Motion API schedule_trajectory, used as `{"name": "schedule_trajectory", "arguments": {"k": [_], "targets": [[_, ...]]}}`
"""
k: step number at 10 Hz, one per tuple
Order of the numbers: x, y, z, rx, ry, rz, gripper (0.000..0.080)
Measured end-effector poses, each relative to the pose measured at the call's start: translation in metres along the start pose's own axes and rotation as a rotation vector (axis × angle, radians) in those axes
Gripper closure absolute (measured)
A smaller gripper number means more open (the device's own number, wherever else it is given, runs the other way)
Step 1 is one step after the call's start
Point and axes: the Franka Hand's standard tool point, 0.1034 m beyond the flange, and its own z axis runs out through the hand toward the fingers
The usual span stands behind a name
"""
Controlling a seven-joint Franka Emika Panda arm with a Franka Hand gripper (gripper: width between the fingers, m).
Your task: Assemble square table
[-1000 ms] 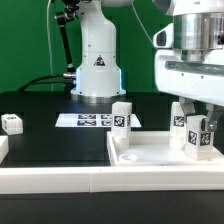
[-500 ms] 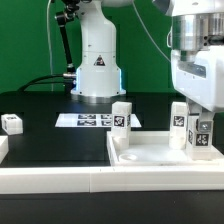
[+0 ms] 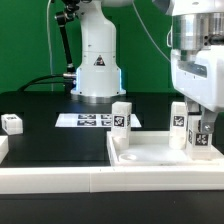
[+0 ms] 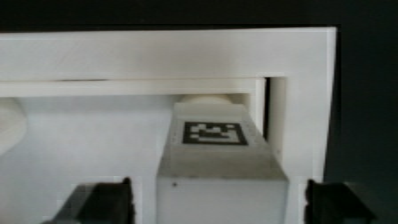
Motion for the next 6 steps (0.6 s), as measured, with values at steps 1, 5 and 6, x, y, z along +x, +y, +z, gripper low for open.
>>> {"name": "schedule_trajectory", "arguments": {"k": [1,5,6], "targets": [[-0.0002,0.0002,0.0005,-0.001,0.002,-0.108,0.0225],[-0.0016,-0.0011,0.0007,0.01,0.004,-0.405,0.0151],[-0.0013,-0.0012,0.0007,0.01,0.004,-0.495,0.015]]}}
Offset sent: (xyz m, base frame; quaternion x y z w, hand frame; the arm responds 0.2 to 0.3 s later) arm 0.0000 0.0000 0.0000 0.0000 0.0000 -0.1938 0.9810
